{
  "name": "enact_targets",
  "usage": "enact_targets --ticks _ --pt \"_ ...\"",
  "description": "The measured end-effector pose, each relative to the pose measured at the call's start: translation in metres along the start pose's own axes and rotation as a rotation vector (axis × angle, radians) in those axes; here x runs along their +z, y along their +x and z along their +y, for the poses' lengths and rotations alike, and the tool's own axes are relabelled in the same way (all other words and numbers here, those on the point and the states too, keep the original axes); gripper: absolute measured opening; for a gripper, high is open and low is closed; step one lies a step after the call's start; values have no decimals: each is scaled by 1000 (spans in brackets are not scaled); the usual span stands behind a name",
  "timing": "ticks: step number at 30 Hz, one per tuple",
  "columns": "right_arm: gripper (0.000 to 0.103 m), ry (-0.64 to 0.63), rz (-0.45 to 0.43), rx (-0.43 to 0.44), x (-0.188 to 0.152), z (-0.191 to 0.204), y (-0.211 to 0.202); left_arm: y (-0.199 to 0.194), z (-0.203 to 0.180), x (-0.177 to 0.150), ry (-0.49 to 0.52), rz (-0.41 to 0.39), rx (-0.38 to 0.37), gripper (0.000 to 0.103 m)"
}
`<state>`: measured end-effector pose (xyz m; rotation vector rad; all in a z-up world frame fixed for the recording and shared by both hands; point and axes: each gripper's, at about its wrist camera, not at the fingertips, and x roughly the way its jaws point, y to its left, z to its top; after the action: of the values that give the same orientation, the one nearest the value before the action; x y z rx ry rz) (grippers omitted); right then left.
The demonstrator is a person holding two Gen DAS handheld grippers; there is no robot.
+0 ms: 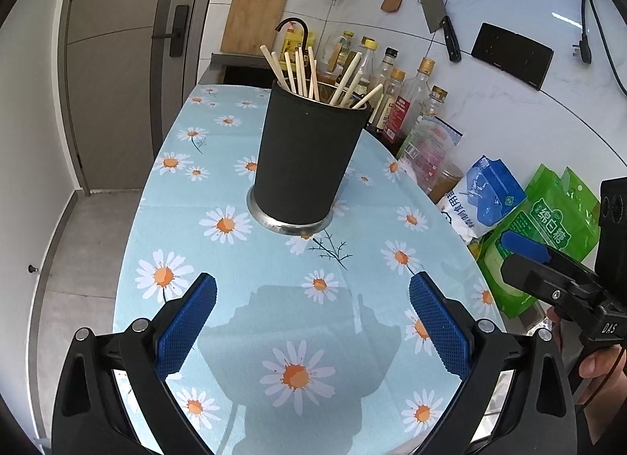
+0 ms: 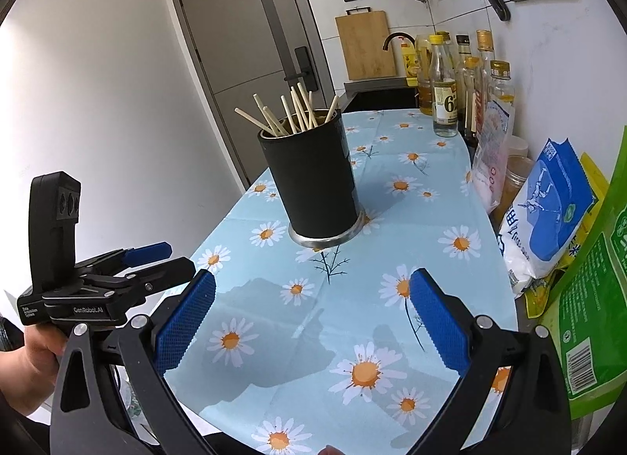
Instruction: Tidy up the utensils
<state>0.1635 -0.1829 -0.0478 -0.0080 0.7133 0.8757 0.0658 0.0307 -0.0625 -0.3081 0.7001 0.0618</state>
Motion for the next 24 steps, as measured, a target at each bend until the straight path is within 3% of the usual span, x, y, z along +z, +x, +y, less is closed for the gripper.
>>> enact_targets --ticks 24 --pt "98 -10 5 17 -1 1 8 -5 -3 -3 6 0 6 96"
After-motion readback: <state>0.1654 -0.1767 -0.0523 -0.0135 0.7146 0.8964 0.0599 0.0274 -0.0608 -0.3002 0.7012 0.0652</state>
